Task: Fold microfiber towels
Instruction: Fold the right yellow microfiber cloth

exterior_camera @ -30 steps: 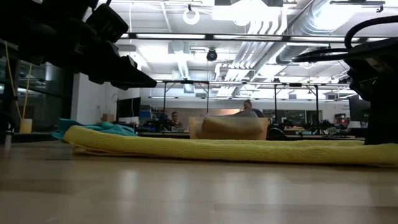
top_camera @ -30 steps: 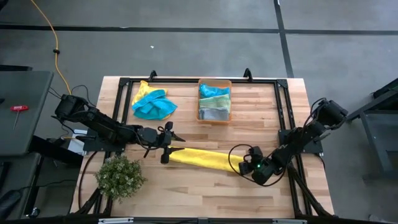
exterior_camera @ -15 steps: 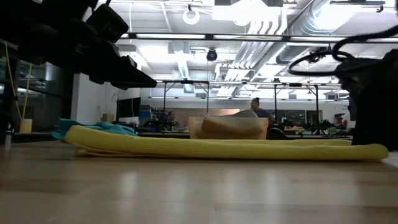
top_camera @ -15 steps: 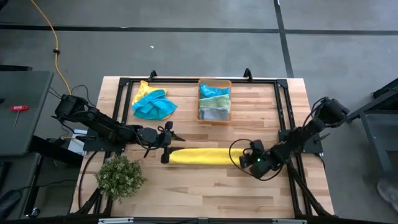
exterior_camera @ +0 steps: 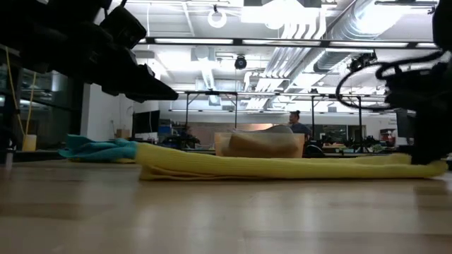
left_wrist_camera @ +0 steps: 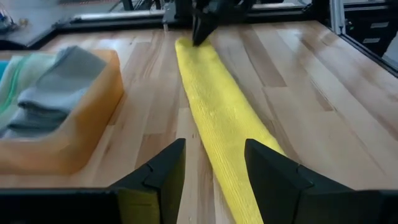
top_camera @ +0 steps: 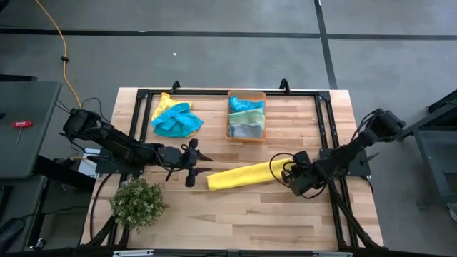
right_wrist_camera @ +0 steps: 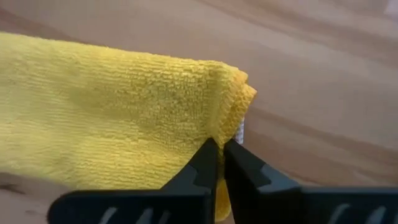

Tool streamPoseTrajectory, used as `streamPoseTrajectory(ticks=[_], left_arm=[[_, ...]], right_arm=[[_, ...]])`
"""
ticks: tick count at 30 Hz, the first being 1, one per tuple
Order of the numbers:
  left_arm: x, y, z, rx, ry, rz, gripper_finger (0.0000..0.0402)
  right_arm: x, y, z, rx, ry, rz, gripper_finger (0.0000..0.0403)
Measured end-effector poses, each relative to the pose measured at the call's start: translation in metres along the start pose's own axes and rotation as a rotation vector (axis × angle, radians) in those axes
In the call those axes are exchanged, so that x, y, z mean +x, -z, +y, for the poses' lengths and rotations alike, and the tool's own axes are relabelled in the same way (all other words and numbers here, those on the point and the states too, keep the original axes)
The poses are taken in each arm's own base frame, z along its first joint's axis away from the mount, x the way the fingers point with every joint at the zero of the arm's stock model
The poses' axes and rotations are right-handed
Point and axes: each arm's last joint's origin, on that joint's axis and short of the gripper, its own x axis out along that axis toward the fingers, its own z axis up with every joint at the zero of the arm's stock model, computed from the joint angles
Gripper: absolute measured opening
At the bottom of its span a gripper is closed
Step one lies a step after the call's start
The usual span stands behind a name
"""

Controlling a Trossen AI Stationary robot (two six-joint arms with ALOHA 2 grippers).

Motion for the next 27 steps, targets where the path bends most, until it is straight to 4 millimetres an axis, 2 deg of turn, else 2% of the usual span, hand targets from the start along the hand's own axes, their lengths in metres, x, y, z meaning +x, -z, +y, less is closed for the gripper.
streamPoseTrajectory(ticks=[7, 11, 17, 22, 27], left_arm=[[0.0, 0.011, 0.002, 0.002, -0.041, 0.108, 0.0152], [0.002, 0.014, -0.006, 0.046, 0.015, 0.115, 0.0123], [0.01, 0.02, -0.036, 0.089, 0.099, 0.155, 0.0012], [0.012, 0.027, -0.066, 0.112, 0.14, 0.222, 0.0004], [0.003, 0.034, -0.082, 0.114, 0.078, 0.295, 0.0001]], right_arm=[[-0.036, -0.017, 0.014, -0.053, -0.047, -0.058, 0.0002], [-0.049, -0.022, 0.026, -0.086, -0.086, -0.079, 0.0002], [-0.064, -0.027, 0.039, -0.095, -0.15, -0.118, 0.0001], [-0.071, -0.029, 0.047, -0.088, -0.202, -0.123, 0.0], [-0.073, -0.03, 0.055, -0.087, -0.281, -0.15, 0.0]])
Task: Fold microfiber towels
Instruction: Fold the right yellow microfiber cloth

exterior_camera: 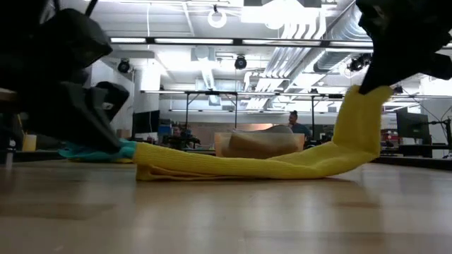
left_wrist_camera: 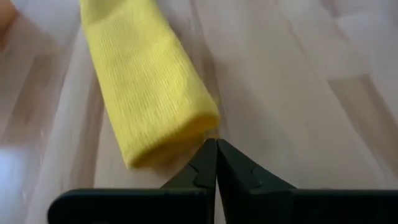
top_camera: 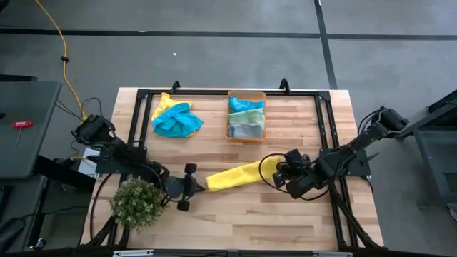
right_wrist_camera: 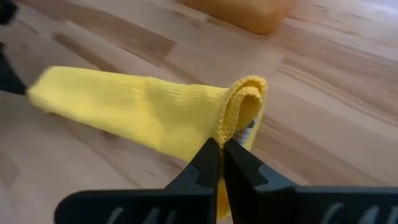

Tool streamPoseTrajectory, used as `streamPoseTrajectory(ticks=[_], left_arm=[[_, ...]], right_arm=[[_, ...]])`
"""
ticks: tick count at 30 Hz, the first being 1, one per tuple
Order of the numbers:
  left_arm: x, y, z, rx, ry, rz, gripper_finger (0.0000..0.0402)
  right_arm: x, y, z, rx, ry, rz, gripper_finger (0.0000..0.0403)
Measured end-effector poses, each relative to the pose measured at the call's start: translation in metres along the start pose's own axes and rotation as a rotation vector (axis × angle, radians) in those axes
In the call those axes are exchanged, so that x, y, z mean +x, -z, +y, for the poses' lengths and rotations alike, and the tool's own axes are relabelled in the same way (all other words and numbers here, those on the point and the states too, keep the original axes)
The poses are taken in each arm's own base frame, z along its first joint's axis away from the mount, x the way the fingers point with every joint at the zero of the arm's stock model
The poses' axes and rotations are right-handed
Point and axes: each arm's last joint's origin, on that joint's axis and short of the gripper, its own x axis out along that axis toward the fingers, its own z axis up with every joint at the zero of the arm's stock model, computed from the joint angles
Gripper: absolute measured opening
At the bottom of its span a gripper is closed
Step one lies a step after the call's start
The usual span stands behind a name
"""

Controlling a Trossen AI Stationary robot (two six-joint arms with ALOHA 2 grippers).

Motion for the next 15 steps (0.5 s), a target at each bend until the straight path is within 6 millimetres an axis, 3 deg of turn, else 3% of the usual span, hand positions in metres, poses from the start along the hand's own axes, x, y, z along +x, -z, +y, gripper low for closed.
streamPoseTrajectory(ticks=[6, 15], left_arm=[[0.004, 0.011, 0.002, -0.036, -0.042, 0.079, 0.0], [0.026, 0.011, 0.018, -0.022, -0.049, 0.115, 0.0]], right_arm=[[0.002, -0.005, 0.01, 0.009, -0.084, -0.034, 0.0], [0.019, -0.012, 0.03, -0.009, -0.177, -0.067, 0.0]])
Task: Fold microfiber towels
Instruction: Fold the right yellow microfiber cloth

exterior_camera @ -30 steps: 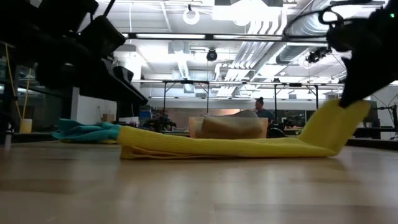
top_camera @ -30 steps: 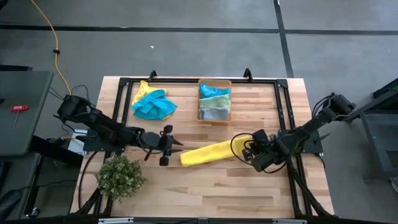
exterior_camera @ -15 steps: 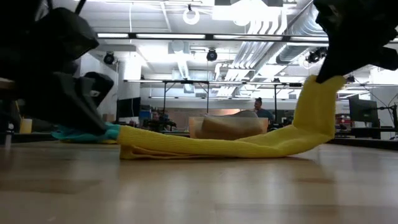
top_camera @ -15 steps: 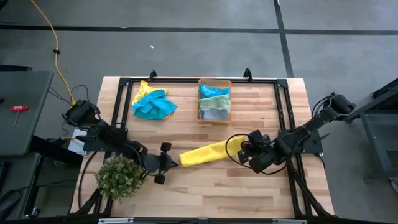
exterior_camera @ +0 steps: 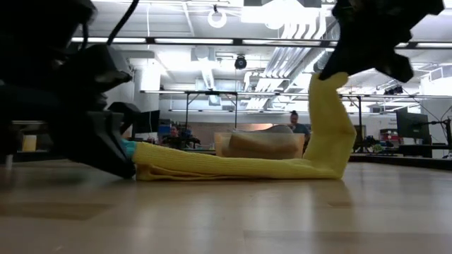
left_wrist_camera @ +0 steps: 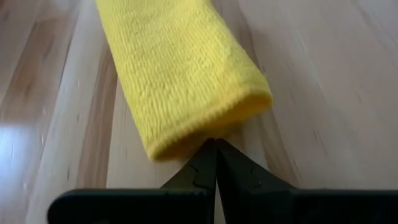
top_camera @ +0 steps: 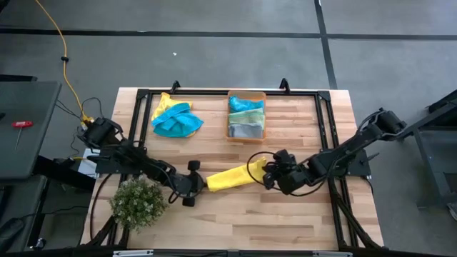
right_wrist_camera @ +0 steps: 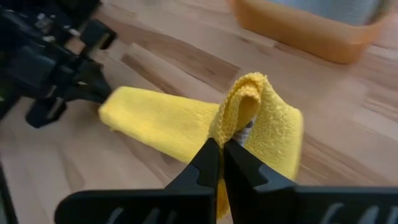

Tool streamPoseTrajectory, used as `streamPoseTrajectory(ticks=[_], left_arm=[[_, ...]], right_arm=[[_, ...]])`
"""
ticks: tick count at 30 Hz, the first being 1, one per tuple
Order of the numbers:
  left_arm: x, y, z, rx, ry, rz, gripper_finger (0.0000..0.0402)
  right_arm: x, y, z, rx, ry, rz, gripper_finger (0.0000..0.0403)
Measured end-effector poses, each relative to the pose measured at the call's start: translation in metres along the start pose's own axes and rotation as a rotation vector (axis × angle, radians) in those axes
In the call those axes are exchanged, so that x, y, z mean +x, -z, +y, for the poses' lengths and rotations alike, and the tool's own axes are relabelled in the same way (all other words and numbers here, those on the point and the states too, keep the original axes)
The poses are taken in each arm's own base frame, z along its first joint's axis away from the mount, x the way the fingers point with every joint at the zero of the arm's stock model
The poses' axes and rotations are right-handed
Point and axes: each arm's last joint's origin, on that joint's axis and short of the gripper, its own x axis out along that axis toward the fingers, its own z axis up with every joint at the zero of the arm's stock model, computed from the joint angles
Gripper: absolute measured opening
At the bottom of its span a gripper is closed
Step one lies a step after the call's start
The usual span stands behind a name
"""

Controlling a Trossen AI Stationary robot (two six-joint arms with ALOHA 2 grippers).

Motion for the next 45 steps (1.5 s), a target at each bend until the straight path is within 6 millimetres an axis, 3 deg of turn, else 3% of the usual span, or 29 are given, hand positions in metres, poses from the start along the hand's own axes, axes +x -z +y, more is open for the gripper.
streamPoseTrajectory(ticks=[6, 19, 32, 45], left_arm=[[0.006, -0.01, 0.006, 0.031, 0.007, -0.017, 0.0], [0.009, -0.011, 0.015, 0.011, -0.001, -0.01, 0.0], [0.01, -0.011, 0.016, -0.005, -0.025, -0.013, 0.0], [0.01, -0.011, 0.016, -0.017, -0.027, -0.014, 0.0]], right_arm=[[0.019, 0.002, 0.012, -0.024, -0.063, -0.019, 0.0], [0.071, 0.003, 0.037, -0.063, -0.28, -0.068, 0.0], [0.122, 0.01, 0.041, -0.013, -0.45, -0.08, 0.0], [0.151, 0.014, 0.034, 0.053, -0.502, -0.136, 0.0]])
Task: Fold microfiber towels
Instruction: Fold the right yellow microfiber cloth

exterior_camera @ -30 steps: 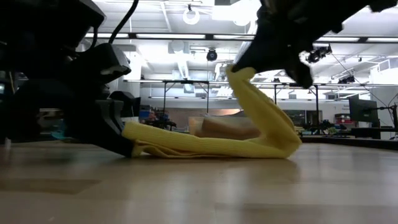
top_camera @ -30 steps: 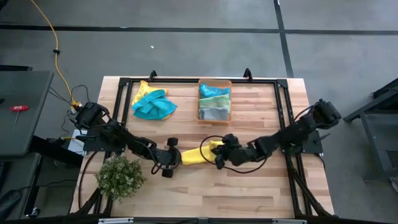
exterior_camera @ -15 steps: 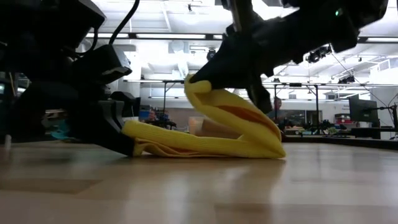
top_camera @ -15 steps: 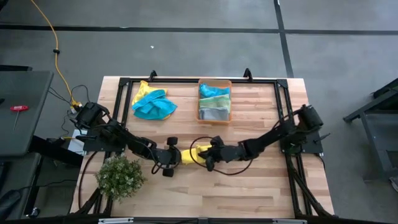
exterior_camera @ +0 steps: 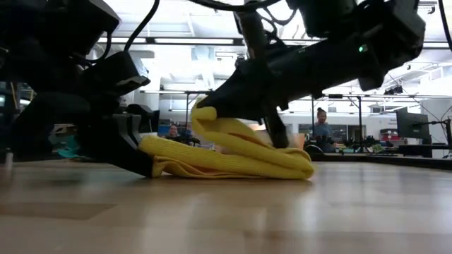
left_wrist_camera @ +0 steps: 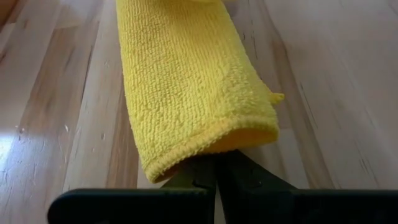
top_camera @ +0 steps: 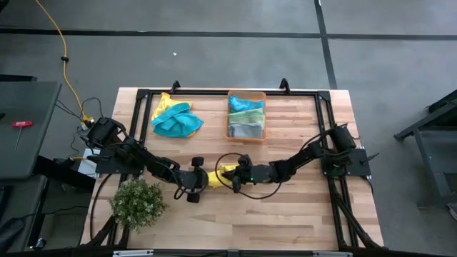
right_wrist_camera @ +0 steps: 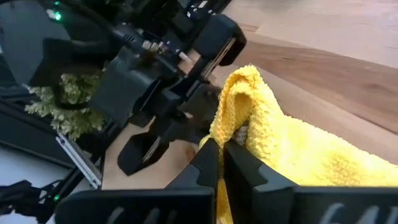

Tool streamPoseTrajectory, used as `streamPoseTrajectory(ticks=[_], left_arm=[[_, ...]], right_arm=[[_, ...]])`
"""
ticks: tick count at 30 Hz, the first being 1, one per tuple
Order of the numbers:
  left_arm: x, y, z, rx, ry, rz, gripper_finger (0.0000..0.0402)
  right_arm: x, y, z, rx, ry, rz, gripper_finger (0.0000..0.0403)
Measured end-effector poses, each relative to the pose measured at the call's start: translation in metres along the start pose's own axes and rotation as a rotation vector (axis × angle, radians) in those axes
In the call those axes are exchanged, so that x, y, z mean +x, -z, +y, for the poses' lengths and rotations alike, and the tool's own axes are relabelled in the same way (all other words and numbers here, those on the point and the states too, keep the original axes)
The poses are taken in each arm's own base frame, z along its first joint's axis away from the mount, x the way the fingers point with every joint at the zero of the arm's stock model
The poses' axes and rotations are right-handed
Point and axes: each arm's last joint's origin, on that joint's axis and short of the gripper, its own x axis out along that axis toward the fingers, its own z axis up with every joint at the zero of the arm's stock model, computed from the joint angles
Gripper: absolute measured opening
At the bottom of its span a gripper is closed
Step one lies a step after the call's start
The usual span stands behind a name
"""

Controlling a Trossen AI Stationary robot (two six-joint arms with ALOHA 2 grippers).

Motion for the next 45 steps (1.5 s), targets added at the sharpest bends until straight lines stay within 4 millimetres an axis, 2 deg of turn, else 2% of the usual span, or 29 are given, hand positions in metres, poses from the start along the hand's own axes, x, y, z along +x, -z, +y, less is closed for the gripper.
streamPoseTrajectory(ticks=[6, 10, 14, 21, 25, 31, 36, 41, 45], left_arm=[[0.0, 0.0, 0.0, -0.001, -0.001, -0.002, 0.0], [0.0, 0.0, 0.0, -0.002, -0.001, -0.003, 0.0], [0.0, 0.0, 0.0, -0.002, -0.001, -0.004, 0.0], [0.0, 0.0, 0.0, -0.003, -0.001, -0.005, 0.0], [0.0, 0.0, 0.0, -0.003, 0.0, -0.005, 0.0], [0.0, 0.0, 0.0, -0.001, 0.0, -0.001, 0.0], [-0.005, 0.0, 0.0, 0.013, -0.001, 0.026, 0.0], [-0.018, 0.001, -0.003, 0.035, 0.009, 0.074, 0.0], [-0.035, -0.002, -0.009, 0.042, 0.042, 0.073, 0.0]], right_arm=[[0.019, -0.006, 0.009, -0.021, -0.067, 0.02, 0.0], [0.032, -0.007, 0.014, -0.07, -0.017, 0.065, 0.0], [0.036, -0.009, 0.016, -0.09, 0.046, 0.061, 0.0], [0.037, -0.01, 0.017, -0.101, 0.048, 0.06, 0.0004], [0.037, -0.011, 0.013, -0.112, 0.056, 0.092, 0.0045], [0.037, -0.012, 0.015, -0.157, 0.03, 0.108, 0.0151], [0.027, -0.023, 0.023, -0.291, 0.054, 0.14, 0.0218], [0.004, -0.036, 0.035, -0.483, 0.182, 0.147, 0.0237], [-0.009, -0.025, 0.038, -0.604, 0.259, 0.191, 0.0229]])
